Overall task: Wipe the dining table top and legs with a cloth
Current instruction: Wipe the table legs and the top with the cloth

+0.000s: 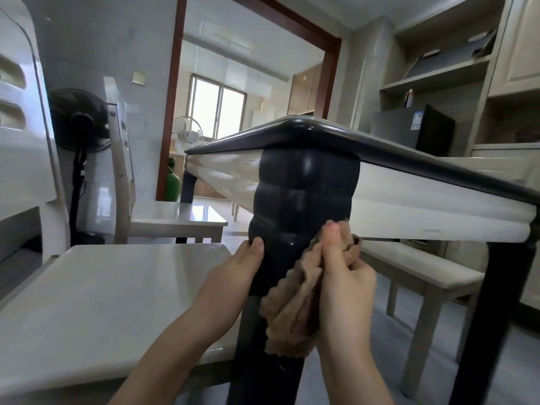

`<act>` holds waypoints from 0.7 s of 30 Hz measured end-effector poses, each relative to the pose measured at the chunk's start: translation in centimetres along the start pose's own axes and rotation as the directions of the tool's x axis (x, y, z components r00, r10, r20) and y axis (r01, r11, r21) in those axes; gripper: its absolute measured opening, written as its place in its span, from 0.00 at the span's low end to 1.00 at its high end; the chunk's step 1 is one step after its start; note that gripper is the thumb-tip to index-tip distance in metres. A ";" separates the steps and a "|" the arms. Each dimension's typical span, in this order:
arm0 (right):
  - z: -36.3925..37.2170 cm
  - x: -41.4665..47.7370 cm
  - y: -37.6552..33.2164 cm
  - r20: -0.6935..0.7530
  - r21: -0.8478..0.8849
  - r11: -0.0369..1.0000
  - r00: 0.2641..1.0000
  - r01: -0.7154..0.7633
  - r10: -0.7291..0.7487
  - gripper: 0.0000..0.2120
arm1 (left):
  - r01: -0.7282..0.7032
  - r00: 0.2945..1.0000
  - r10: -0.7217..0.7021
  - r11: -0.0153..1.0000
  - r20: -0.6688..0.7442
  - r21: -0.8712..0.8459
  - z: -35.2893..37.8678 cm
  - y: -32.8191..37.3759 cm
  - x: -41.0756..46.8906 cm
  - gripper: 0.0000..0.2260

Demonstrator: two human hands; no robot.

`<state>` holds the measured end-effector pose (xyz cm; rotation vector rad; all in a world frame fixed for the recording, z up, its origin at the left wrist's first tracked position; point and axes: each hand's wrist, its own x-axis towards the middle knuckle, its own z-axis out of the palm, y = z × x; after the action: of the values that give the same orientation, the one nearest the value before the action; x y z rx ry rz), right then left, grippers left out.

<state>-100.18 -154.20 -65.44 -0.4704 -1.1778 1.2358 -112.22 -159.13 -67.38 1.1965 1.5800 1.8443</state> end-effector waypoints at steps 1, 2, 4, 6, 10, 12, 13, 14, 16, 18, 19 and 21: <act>-0.1 0.1 0.0 -0.010 0.042 0.999 1.000 -0.006 0.007 0.18 | -0.006 1.000 0.006 1.000 0.001 -0.001 -0.1 -0.1 0.0 0.21; -0.3 0.2 0.2 -0.015 0.073 0.997 1.000 -0.007 0.008 0.18 | -0.009 1.000 0.009 1.000 0.008 0.003 -0.1 -0.1 -0.1 0.21; -0.2 -0.2 0.1 0.029 0.073 0.997 0.999 -0.032 0.030 0.16 | -0.027 0.999 0.026 0.999 0.034 0.020 -0.1 -0.1 -0.2 0.26; -0.1 -0.7 0.2 0.078 0.032 0.998 0.996 -0.045 0.043 0.12 | -0.040 0.998 0.039 0.999 0.042 0.032 0.0 -0.1 -0.2 0.30; -0.5 -0.3 0.0 0.055 0.001 1.000 0.998 -0.012 0.012 0.15 | -0.042 0.999 0.040 0.998 0.036 0.043 -0.1 -0.4 0.0 0.30; -0.4 -0.2 0.1 0.007 0.017 1.000 1.000 0.003 -0.003 0.17 | -0.043 0.998 0.041 0.998 0.040 0.049 -0.1 -0.5 0.2 0.32; -0.3 -0.4 0.4 0.012 0.025 1.000 1.000 0.017 -0.017 0.16 | -0.045 0.998 0.043 0.998 0.037 0.050 -0.2 -0.5 0.4 0.35; -0.2 -0.7 1.0 0.026 0.015 0.999 0.999 0.032 -0.033 0.14 | -0.046 0.998 0.044 0.998 0.035 0.053 -0.2 -0.6 0.4 0.36; 0.0 -2.1 3.0 0.029 -0.022 0.999 0.999 0.033 -0.032 0.25 | -0.063 0.997 0.061 0.997 0.038 0.055 -0.1 -0.7 0.1 0.35; -0.8 -3.7 6.7 -0.022 -0.069 0.998 1.000 0.004 -0.006 0.39 | -0.062 0.998 0.061 0.997 0.030 0.045 0.0 -0.3 -0.3 0.25; -1.4 -4.9 8.6 -0.045 -0.090 0.996 0.999 -0.021 0.017 0.44 | -0.044 0.999 0.044 0.998 0.008 0.049 0.1 -0.2 -0.3 0.21; -3.8 -7.7 13.2 -0.074 -0.111 0.990 0.994 -0.089 0.081 0.44 | 0.001 0.999 0.002 0.997 -0.036 0.083 0.1 0.0 -0.2 0.18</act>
<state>-102.25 -155.58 -80.98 -0.6498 -1.1838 1.2196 -112.07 -159.25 -67.46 1.2060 1.6909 1.8267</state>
